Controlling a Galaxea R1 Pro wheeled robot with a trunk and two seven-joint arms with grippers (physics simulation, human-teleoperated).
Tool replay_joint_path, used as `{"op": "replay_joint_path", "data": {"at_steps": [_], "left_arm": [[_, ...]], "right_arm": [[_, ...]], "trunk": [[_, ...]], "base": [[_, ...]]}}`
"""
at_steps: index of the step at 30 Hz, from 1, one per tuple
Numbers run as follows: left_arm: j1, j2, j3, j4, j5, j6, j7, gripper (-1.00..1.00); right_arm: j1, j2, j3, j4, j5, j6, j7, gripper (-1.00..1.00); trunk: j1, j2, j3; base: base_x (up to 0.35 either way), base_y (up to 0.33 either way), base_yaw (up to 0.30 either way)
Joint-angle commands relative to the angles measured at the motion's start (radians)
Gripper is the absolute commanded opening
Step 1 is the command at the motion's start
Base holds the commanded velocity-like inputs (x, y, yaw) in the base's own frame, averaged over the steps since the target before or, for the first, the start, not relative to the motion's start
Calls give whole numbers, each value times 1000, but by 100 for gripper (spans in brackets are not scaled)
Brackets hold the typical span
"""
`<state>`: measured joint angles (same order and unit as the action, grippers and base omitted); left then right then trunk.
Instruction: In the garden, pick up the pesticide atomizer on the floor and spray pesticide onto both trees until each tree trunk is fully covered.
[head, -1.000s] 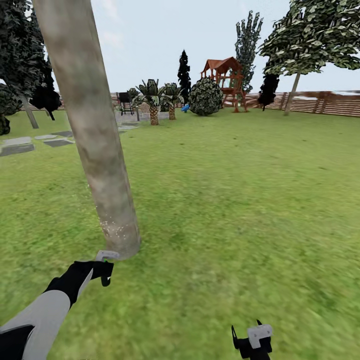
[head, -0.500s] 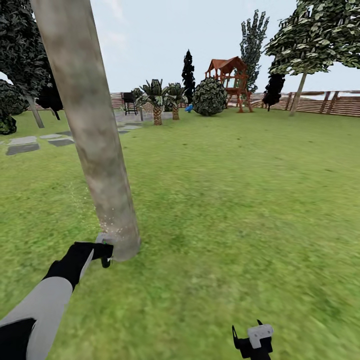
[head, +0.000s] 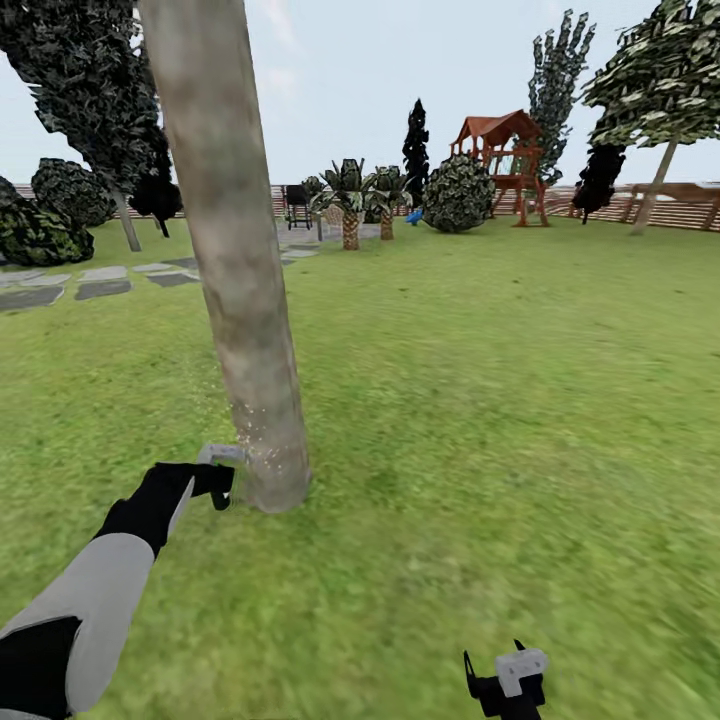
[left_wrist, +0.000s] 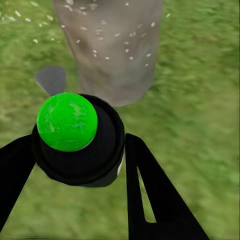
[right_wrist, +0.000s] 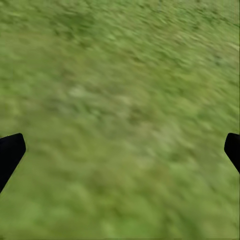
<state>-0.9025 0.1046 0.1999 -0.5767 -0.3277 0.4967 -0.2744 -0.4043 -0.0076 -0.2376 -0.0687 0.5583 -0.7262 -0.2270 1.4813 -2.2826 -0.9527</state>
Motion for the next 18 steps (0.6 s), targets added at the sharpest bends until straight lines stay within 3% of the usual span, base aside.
{"op": "replay_joint_path", "data": {"at_steps": [1,4,8,13,18], "left_arm": [[-1,0,5,-2,-11,3,-9,-100],[4,-7,3,-2,-12,1,-9,-100],[-6,-18,2,-3,-11,1,-9,-100],[-25,-11,3,-5,-11,3,-8,-100],[-26,-13,3,-5,-11,3,-8,-100]], "right_arm": [[-1,0,-5,1,11,-2,-6,100],[-1,0,-5,1,11,-2,-6,100],[-1,0,-5,1,11,-2,-6,100],[-1,-1,-5,1,11,-2,-6,100],[-1,-2,-5,1,11,-2,-6,100]], "trunk": [[0,0,-1],[0,0,-1],[0,0,-1],[0,0,-1],[0,0,-1]], "base": [[0,0,276],[15,-3,217],[190,-123,27],[222,-177,1],[58,-257,0]]}}
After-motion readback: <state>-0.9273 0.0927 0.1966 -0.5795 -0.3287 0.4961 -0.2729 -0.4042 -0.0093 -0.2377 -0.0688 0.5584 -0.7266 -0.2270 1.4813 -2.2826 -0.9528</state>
